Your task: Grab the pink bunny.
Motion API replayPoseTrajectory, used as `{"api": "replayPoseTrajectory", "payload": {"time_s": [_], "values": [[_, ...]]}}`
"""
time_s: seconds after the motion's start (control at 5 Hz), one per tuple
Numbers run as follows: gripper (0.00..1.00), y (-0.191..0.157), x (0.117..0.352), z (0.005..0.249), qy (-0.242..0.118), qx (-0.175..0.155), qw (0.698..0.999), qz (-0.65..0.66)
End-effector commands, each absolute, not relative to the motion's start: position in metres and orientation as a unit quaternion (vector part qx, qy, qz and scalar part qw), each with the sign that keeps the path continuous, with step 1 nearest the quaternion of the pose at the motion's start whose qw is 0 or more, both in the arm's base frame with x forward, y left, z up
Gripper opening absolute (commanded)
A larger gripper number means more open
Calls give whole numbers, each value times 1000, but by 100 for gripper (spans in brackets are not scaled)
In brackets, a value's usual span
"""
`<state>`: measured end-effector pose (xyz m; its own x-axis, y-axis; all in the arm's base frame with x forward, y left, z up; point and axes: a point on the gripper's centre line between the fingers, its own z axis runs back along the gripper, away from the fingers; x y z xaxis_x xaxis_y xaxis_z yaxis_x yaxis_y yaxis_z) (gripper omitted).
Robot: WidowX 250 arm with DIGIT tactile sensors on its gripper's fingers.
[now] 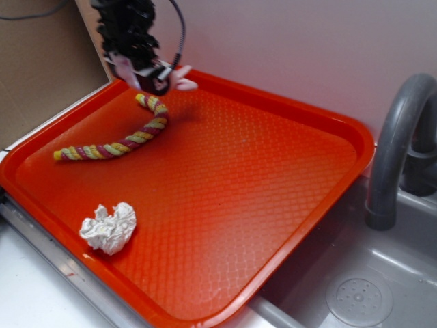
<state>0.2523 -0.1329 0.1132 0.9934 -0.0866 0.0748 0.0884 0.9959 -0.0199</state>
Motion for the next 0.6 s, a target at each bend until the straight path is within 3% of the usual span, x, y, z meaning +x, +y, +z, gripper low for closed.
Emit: {"api": "replayPoseTrajectory", "payload": {"time_s": [0.0,0.2,0.4], "values": [[0,-139,200,211,-77,-56,992,-83],[0,-141,174,236,-83,-42,991,-98],[0,-144,161,246,-81,-55,987,-126]]}}
